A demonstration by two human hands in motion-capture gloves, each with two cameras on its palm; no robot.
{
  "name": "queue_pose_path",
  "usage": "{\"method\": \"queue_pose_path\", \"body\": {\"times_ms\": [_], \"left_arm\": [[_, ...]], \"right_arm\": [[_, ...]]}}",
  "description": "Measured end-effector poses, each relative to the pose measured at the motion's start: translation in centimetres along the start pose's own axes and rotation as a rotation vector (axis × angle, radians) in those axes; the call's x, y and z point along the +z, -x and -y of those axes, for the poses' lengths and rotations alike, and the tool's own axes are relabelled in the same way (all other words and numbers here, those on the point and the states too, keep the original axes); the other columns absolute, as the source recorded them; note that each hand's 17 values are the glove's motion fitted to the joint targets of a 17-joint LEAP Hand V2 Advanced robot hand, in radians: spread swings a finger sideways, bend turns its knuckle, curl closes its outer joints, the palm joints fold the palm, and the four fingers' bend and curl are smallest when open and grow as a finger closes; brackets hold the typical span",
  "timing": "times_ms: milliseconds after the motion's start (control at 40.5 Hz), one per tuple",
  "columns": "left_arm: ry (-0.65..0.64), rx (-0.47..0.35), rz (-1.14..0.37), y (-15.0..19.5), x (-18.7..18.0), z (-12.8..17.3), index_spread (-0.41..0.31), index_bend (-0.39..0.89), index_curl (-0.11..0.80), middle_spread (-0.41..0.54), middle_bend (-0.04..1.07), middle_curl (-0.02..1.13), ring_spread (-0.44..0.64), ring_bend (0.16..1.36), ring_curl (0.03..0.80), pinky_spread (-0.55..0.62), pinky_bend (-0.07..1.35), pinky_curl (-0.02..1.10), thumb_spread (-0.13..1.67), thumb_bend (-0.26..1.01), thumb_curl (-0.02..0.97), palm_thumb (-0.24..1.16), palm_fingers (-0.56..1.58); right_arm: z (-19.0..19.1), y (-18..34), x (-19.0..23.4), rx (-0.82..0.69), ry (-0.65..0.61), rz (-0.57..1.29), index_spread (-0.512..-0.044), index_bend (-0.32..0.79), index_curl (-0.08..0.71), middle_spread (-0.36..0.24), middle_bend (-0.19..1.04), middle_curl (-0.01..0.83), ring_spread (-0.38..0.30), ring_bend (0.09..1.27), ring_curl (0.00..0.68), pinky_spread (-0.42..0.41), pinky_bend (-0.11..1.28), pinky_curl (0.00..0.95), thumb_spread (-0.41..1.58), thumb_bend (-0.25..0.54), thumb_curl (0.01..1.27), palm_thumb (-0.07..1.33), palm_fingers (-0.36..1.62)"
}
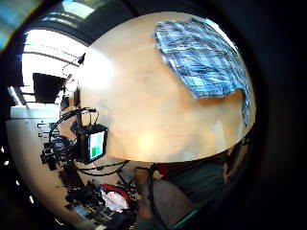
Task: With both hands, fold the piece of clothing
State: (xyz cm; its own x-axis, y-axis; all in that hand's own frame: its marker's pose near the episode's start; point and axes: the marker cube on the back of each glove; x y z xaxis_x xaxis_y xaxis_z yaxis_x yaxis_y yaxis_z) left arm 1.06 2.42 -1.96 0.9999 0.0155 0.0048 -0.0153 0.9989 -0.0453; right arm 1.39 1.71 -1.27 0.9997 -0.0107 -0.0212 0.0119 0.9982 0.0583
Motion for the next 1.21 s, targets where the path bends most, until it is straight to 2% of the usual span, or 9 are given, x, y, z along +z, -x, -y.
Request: {"method": "queue_pose_path", "body": {"times_ms": [247, 469, 641, 765, 888, 986, 1134, 1208], "left_arm": [[0.004, 0.045, -0.016, -2.7, 0.5, -0.2, -0.109, 0.15, 0.282, 0.104, 0.23, 0.34, 0.40, 0.52, 0.240, 0.47, 0.25, 0.19, 1.15, -0.02, 0.252, 0.19, 0.13], [0.045, 0.071, -0.024, -5.2, 3.6, 1.1, -0.109, 0.14, 0.291, 0.108, 0.23, 0.35, 0.40, 0.55, 0.254, 0.47, 0.26, 0.21, 1.16, -0.02, 0.266, 0.19, 0.13], [0.086, 0.098, -0.010, -6.6, 6.6, 2.9, -0.109, 0.14, 0.294, 0.115, 0.22, 0.36, 0.40, 0.56, 0.262, 0.47, 0.29, 0.23, 1.16, -0.01, 0.278, 0.21, 0.13], [0.140, 0.075, 0.020, -6.8, 9.0, 4.1, -0.104, 0.13, 0.293, 0.117, 0.21, 0.37, 0.40, 0.56, 0.268, 0.47, 0.31, 0.24, 1.16, -0.01, 0.289, 0.25, 0.14], [0.184, 0.101, -0.003, -7.6, 9.0, 3.4, -0.100, 0.12, 0.286, 0.118, 0.22, 0.38, 0.39, 0.57, 0.276, 0.46, 0.34, 0.26, 1.16, -0.01, 0.295, 0.26, 0.12], [0.247, 0.068, 0.010, -7.4, 9.6, 3.1, -0.099, 0.11, 0.279, 0.122, 0.22, 0.38, 0.39, 0.58, 0.280, 0.45, 0.37, 0.27, 1.16, -0.02, 0.298, 0.27, 0.12], [0.266, 0.056, 0.042, -6.8, 10.9, 3.9, -0.093, 0.12, 0.274, 0.126, 0.21, 0.39, 0.39, 0.59, 0.285, 0.44, 0.41, 0.29, 1.15, -0.01, 0.306, 0.29, 0.11], [0.320, 0.051, 0.044, -6.8, 11.0, 3.4, -0.091, 0.12, 0.271, 0.127, 0.21, 0.39, 0.38, 0.60, 0.286, 0.43, 0.44, 0.30, 1.16, 0.00, 0.311, 0.32, 0.12]], "right_arm": [[-1.1, -3.9, 0.4, 0.054, 0.008, -0.008, -0.398, 0.16, 0.280, -0.011, 0.17, 0.237, 0.168, 0.27, 0.209, 0.314, 0.56, 0.315, 1.29, 0.016, 0.25, 0.30, 0.10], [-0.6, -9.1, 3.3, 0.126, 0.039, -0.037, -0.399, 0.16, 0.287, -0.006, 0.17, 0.249, 0.169, 0.26, 0.221, 0.315, 0.60, 0.330, 1.25, -0.007, 0.28, 0.35, 0.10], [0.0, -11.8, 6.8, 0.142, 0.124, -0.050, -0.398, 0.13, 0.279, -0.004, 0.17, 0.251, 0.169, 0.28, 0.235, 0.304, 0.64, 0.348, 1.22, -0.007, 0.30, 0.39, 0.08], [0.4, -12.8, 8.7, 0.145, 0.167, -0.068, -0.401, 0.13, 0.271, 0.005, 0.17, 0.255, 0.170, 0.30, 0.246, 0.285, 0.65, 0.354, 1.19, -0.013, 0.32, 0.42, 0.07], [0.8, -13.4, 10.7, 0.131, 0.216, -0.072, -0.401, 0.11, 0.256, 0.008, 0.17, 0.258, 0.169, 0.33, 0.258, 0.263, 0.69, 0.362, 1.16, -0.014, 0.33, 0.44, 0.06], [0.6, -13.5, 12.0, 0.112, 0.289, -0.059, -0.397, 0.11, 0.247, 0.010, 0.17, 0.261, 0.168, 0.34, 0.265, 0.247, 0.71, 0.366, 1.14, -0.018, 0.34, 0.45, 0.06], [-0.2, -13.0, 12.6, 0.055, 0.402, -0.009, -0.395, 0.12, 0.235, 0.011, 0.17, 0.262, 0.160, 0.37, 0.276, 0.221, 0.75, 0.374, 1.12, -0.025, 0.34, 0.45, 0.06], [-0.5, -12.6, 12.1, 0.037, 0.384, -0.012, -0.394, 0.12, 0.231, 0.011, 0.16, 0.260, 0.157, 0.39, 0.280, 0.198, 0.77, 0.379, 1.11, -0.023, 0.34, 0.46, 0.07]]}}
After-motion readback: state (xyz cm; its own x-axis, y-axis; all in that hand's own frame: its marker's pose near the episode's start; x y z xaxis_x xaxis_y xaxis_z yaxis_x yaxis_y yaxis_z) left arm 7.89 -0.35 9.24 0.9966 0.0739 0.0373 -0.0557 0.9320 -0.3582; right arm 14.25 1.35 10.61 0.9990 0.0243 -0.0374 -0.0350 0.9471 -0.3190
